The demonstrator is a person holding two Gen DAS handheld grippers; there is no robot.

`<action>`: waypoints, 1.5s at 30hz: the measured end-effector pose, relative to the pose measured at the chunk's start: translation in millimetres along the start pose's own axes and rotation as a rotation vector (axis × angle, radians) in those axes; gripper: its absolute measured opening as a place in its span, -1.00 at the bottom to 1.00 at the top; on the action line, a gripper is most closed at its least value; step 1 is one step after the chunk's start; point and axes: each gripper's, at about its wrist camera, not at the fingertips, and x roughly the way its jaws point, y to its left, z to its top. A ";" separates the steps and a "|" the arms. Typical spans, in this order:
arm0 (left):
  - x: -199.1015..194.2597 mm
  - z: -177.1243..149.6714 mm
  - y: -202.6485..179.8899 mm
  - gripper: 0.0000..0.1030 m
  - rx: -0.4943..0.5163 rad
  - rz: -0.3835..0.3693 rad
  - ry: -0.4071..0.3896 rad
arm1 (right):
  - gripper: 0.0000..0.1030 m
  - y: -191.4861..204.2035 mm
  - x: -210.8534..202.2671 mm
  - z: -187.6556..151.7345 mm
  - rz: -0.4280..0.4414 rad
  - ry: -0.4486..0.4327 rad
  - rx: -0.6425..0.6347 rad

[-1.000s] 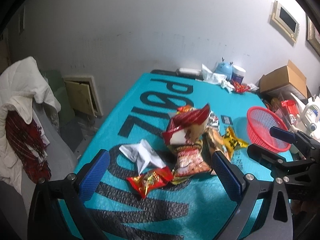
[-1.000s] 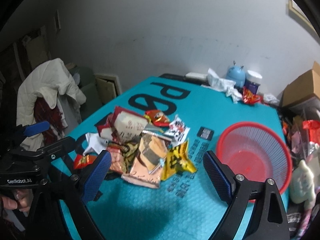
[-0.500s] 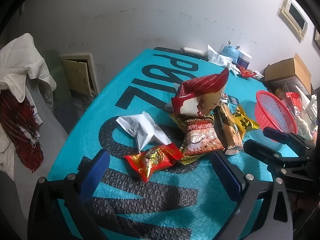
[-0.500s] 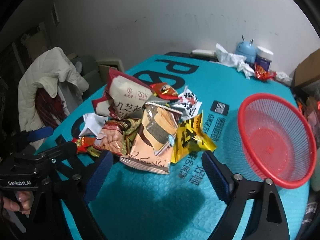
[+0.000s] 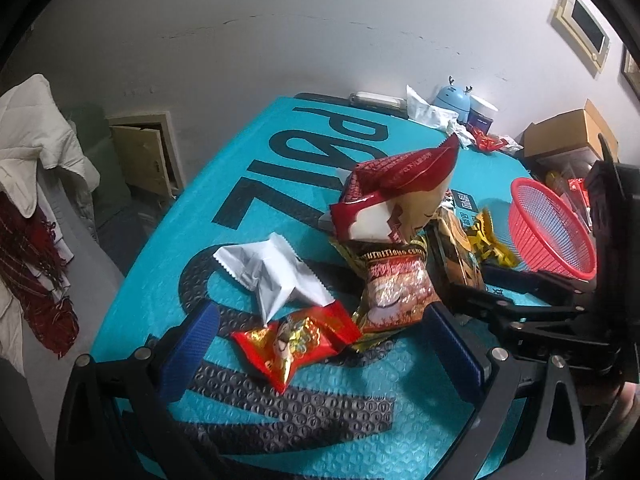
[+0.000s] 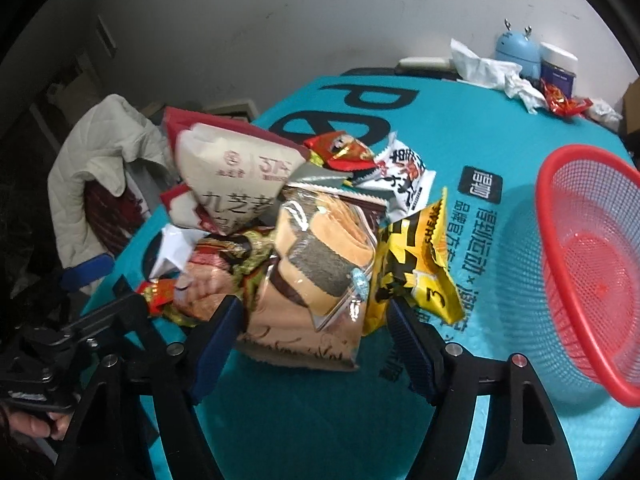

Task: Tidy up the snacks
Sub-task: 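Grasp the cereal packet with the left tool while the right tool grasps the seaweed-roll packet, then lift both packets and carry them over the red mesh basket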

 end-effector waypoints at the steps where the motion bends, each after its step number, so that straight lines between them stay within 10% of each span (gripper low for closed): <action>1: 1.1 0.5 -0.3 1.00 0.003 -0.001 0.001 | 0.22 -0.5 1.4 -0.5 0.009 0.005 0.000; 18: 35.1 13.9 -35.9 0.78 0.037 -0.164 0.087 | 0.03 -12.8 -30.2 -23.6 -0.009 0.035 -0.018; 25: 59.2 23.2 -46.8 0.78 0.038 -0.119 0.152 | 0.04 -19.3 -29.7 -28.7 -0.002 0.053 -0.016; 35: 67.6 15.0 -44.8 -0.06 0.045 -0.117 0.202 | 0.26 -15.0 -15.9 -22.5 -0.021 0.059 -0.062; 45: 39.8 -8.5 -47.3 -0.08 0.060 -0.139 0.211 | 0.01 -11.1 -26.7 -32.6 -0.033 0.061 -0.058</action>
